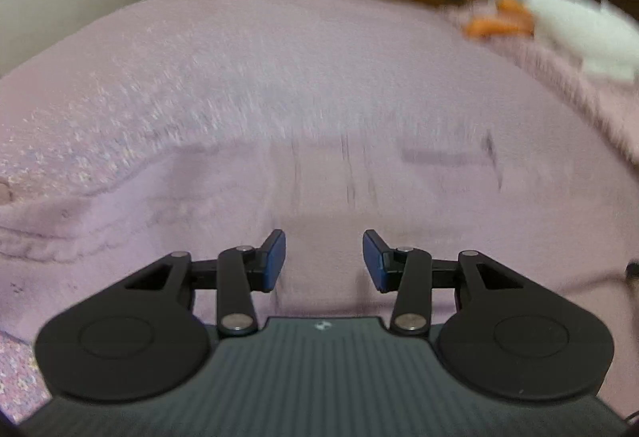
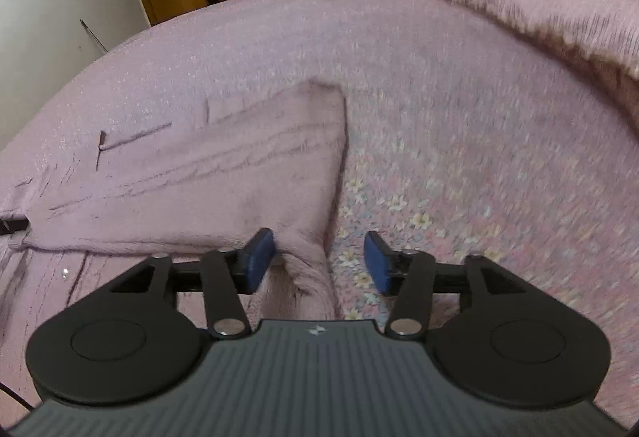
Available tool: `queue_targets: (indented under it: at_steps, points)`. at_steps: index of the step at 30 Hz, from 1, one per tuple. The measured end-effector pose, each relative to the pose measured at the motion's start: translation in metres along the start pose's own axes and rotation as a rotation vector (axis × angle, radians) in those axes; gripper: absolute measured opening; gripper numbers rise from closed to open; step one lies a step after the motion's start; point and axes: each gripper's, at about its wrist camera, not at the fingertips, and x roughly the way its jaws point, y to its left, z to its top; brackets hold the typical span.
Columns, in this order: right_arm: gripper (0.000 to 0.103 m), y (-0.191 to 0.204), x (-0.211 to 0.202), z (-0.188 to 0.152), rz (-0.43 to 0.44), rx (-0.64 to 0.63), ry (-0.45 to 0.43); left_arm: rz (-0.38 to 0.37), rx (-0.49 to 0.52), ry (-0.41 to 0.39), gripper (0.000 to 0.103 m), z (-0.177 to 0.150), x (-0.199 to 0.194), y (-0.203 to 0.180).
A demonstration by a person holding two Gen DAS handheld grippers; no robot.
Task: Fold small clothes
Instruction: 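Open the left tool to release the sleeve onto the cardigan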
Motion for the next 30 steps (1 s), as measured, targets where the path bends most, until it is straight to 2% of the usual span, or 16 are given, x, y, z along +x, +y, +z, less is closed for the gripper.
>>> queue_targets:
  at_steps: [2,4,6,10,14,20,22,24,30]
  points:
    - [0.061,0.001,-0.004,0.003,-0.011,0.025,0.006,0.037,0.031,0.041,0.045,-0.008,0.013,-0.006]
    - [0.061,0.004,-0.013,0.005,0.002,0.06,0.004,0.054,0.044,0.016,0.048,-0.015,0.013,-0.006]
    - [0.062,0.009,-0.024,0.005,0.031,0.06,-0.006,0.05,0.021,0.027,0.048,-0.015,0.007,-0.002]
    - [0.063,0.027,-0.052,-0.003,0.045,0.028,-0.013,0.075,0.001,0.021,0.049,-0.015,-0.015,0.011]
    - [0.066,0.043,-0.079,-0.016,0.107,0.014,-0.003,0.121,-0.024,0.01,0.049,-0.022,-0.048,0.029]
    - [0.067,0.064,-0.103,-0.035,0.136,-0.018,0.039,0.217,-0.054,-0.009,0.049,-0.035,-0.092,0.073]
    - [0.068,0.068,-0.111,-0.041,0.135,-0.018,0.05,0.252,-0.086,-0.014,0.049,-0.039,-0.103,0.094]
    - [0.074,0.07,-0.117,-0.046,0.125,-0.013,0.071,0.279,-0.124,-0.018,0.049,-0.04,-0.111,0.113]
    - [0.076,0.071,-0.119,-0.058,0.083,-0.015,0.112,0.394,-0.234,-0.023,0.049,-0.036,-0.129,0.177]
